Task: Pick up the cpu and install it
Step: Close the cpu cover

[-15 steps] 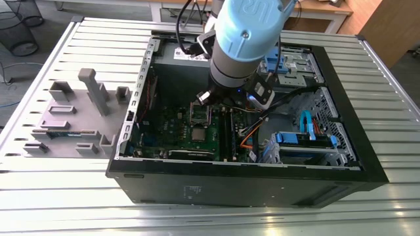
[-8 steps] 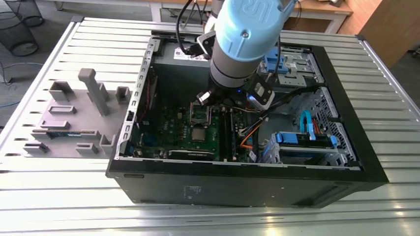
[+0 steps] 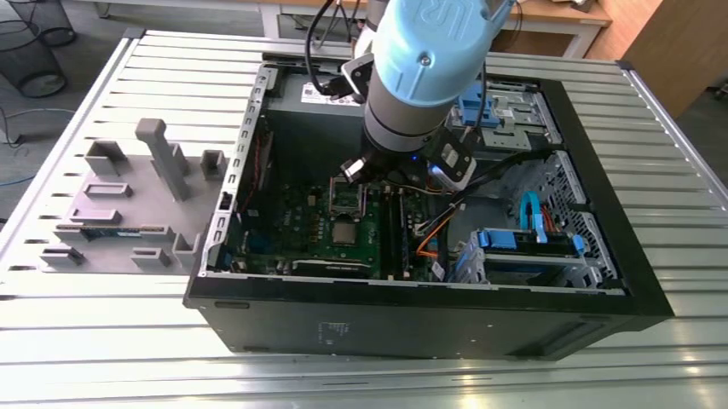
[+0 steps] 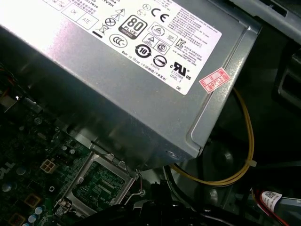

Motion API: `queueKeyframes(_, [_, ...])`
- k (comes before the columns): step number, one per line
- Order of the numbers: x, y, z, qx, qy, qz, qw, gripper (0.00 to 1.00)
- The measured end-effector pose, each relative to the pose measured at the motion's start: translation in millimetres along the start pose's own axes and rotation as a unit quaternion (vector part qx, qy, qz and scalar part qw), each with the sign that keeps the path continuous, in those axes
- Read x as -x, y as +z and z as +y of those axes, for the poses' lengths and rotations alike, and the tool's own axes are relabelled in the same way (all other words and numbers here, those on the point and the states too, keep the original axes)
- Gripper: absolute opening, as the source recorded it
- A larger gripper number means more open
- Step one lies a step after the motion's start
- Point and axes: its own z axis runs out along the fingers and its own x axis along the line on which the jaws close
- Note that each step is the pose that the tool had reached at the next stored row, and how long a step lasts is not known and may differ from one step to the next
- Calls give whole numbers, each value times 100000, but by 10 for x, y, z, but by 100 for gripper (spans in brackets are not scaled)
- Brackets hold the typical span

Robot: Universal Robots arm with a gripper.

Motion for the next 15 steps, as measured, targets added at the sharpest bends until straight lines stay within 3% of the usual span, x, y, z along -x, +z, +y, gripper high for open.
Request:
queueKeyframes(2, [0,1,0,-42,-4,21,100000,11])
queueKeyframes(4, [-1,6,-2,-313,3,203,99999,11])
queueKeyframes(12, [-8,43,-12,-484,100,294,99998,11])
queueKeyframes(13, [-1,82,0,-1099,666,632,99990,11])
queueKeyframes(15, [18,-1,31,-1108,667,644,99990,11])
